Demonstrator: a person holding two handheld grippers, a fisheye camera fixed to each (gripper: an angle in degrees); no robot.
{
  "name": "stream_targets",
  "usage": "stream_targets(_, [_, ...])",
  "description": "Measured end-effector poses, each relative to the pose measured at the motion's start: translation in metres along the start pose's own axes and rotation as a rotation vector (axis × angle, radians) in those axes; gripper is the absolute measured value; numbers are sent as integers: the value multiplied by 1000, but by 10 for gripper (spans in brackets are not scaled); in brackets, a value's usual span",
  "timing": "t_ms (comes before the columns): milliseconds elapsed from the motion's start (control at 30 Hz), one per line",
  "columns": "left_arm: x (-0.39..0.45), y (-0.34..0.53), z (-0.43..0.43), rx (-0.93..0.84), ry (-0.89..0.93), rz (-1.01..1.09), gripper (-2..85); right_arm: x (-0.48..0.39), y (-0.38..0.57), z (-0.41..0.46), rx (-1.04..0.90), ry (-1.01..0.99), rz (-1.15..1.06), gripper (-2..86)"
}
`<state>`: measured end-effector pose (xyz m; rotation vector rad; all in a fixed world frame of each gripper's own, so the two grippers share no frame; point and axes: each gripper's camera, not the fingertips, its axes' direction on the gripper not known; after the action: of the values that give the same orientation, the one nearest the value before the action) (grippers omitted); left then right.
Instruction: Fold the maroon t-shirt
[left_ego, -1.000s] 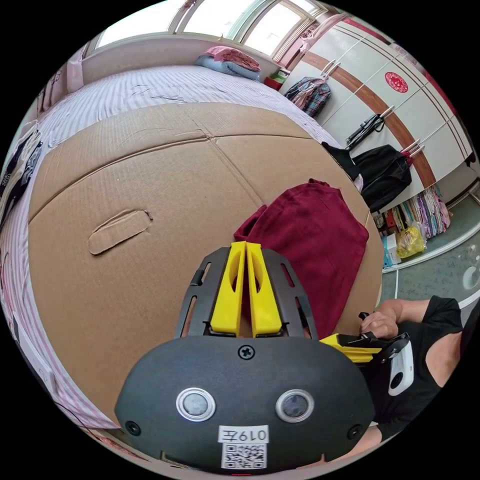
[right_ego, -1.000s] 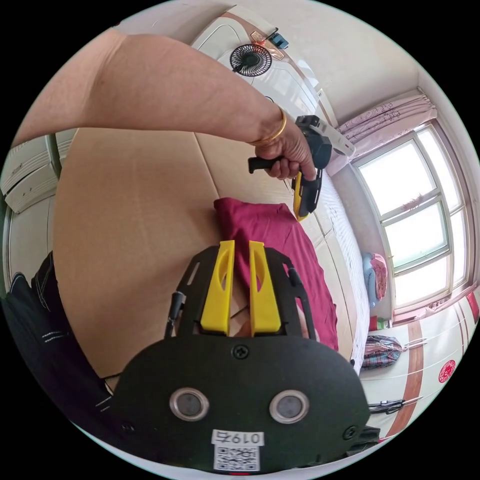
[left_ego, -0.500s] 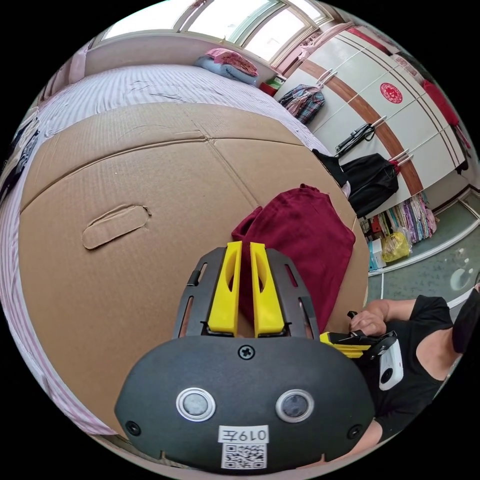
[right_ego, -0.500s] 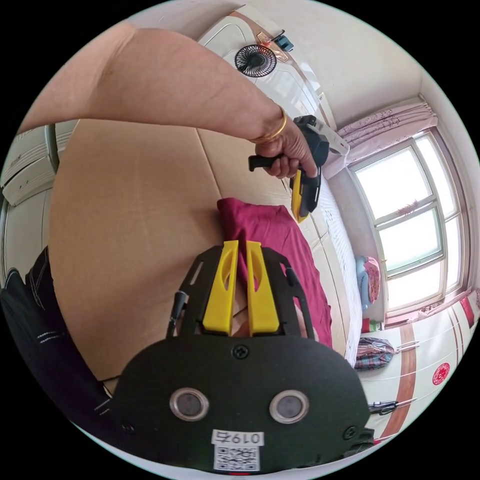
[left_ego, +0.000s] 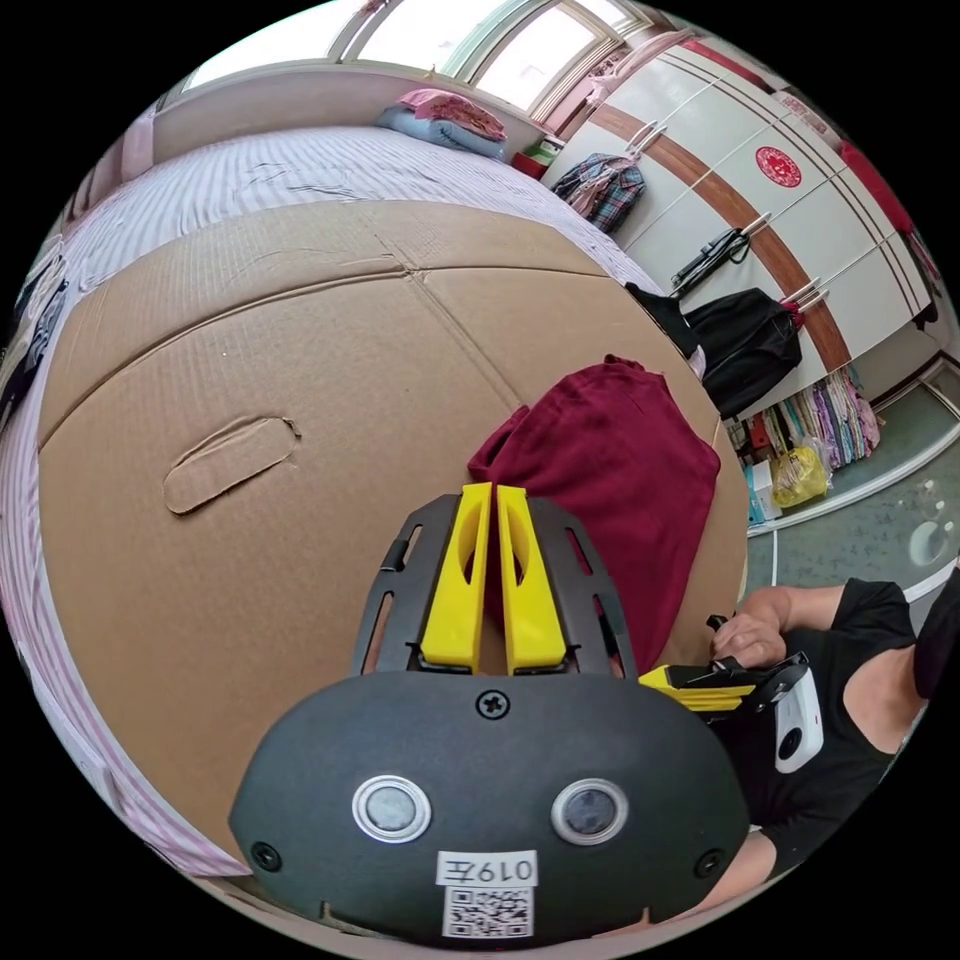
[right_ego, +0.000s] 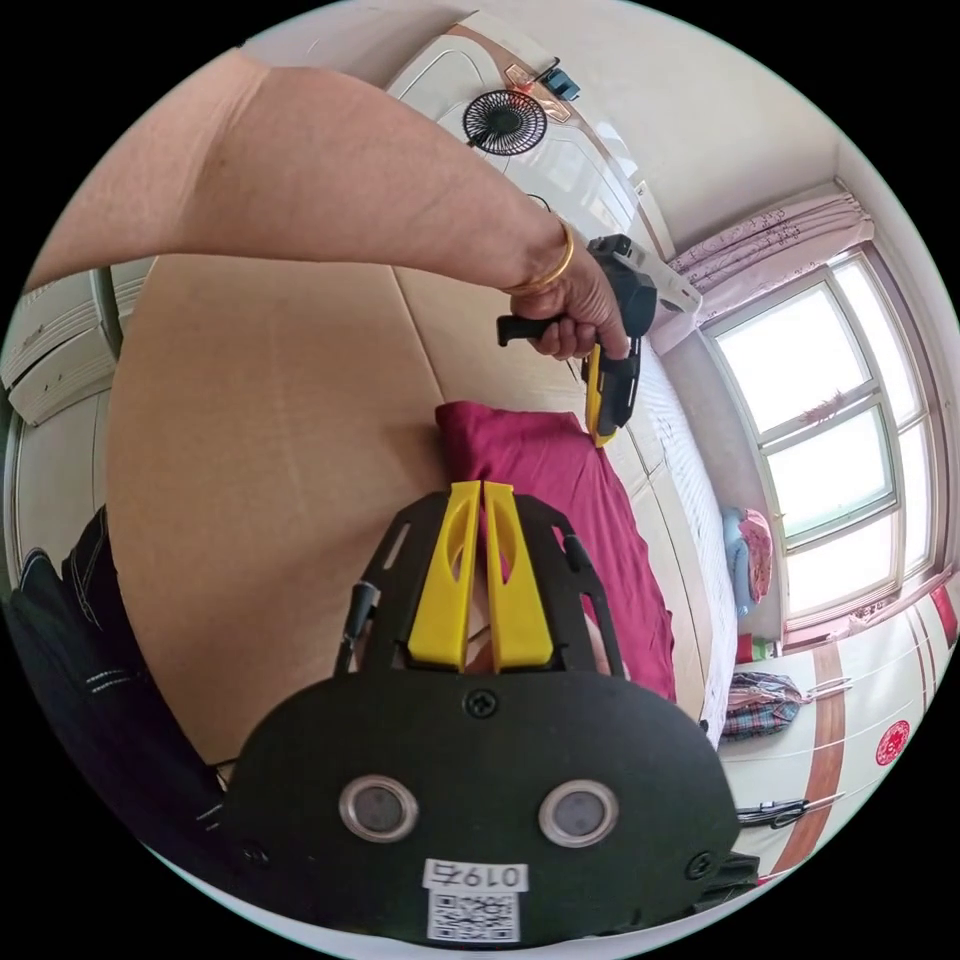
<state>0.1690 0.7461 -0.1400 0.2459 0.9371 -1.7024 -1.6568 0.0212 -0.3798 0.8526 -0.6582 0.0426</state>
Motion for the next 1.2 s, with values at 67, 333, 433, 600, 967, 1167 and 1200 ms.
stream_targets(67, [8, 4, 2, -12, -16, -2, 12, 11, -5, -11, 4, -25, 16, -6])
stream_targets(333, [40, 34, -7, 29, -27, -49, 18, 33, -14, -64, 32, 2, -31, 41])
stream_targets(433, [52, 56, -25, 123, -6, -77, 16, 54, -15, -91, 59, 1, 4, 58])
stream_targets(600, [86, 91, -20, 80, -36, -92, 13, 78, -26, -108, 18, -69, -3, 47])
stream_targets(967, [334, 230, -45, 346, -306, 305, 15, 235, 97, -228, -34, 155, 263, -1])
stream_targets(1167, [440, 296, 9, 216, -473, 491, 22, 262, 158, -273, -217, 239, 143, 27])
stream_targets(1200, [455, 304, 16, 179, -506, 537, 28, 261, 159, -276, -233, 240, 110, 41])
